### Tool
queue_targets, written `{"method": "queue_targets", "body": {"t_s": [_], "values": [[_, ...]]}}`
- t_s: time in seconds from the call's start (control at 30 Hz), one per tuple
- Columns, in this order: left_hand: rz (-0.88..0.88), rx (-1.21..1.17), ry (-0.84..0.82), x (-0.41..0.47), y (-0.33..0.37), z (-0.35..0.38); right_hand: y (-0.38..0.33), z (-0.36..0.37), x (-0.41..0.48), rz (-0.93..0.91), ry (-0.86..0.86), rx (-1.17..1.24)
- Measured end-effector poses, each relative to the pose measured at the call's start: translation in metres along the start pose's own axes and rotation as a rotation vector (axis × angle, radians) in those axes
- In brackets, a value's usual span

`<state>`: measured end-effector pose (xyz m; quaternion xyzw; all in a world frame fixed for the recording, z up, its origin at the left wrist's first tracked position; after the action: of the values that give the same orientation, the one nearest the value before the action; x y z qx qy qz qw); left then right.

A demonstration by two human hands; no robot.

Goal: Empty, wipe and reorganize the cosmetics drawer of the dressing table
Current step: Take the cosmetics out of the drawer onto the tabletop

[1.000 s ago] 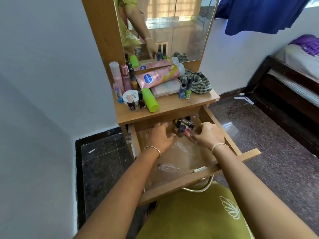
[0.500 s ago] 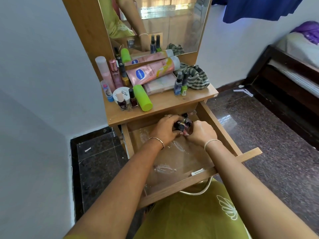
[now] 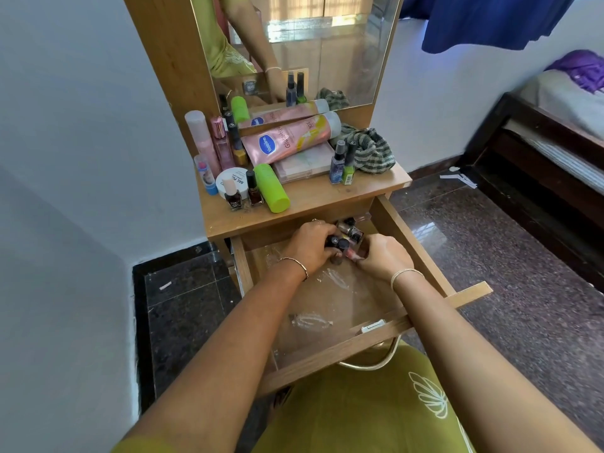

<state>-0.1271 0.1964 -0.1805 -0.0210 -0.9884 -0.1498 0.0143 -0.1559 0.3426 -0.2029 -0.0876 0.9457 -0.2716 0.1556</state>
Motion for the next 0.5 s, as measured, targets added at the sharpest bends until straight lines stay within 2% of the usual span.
{"method": "queue_targets", "body": {"t_s": [0.1,0.3,0.5], "values": [[-0.006,-0.012,0.007,-0.001,0.0,0.002,-0.003,-0.001,-0.003,-0.027,0.014,0.014],[-0.069,-0.078,0.034,-0.005,-0.005,0.004,-0.025,-0.007,-0.011,-0.242,0.097,0.148],[-0.181,-0.238,0.149,-0.031,-0.016,-0.003,-0.037,-0.001,-0.02,-0.296,0.021,0.179]]}}
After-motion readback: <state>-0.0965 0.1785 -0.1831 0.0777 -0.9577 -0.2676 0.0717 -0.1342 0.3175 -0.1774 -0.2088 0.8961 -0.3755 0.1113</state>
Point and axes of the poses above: each hand's wrist, its own x-axis towards the middle knuckle, its own z-axis out of the palm, y = z × x, the point moved 6 cm from there along x, towards the middle knuckle, and after that the axes turned 15 degrees about x, right-handed, at the moved point
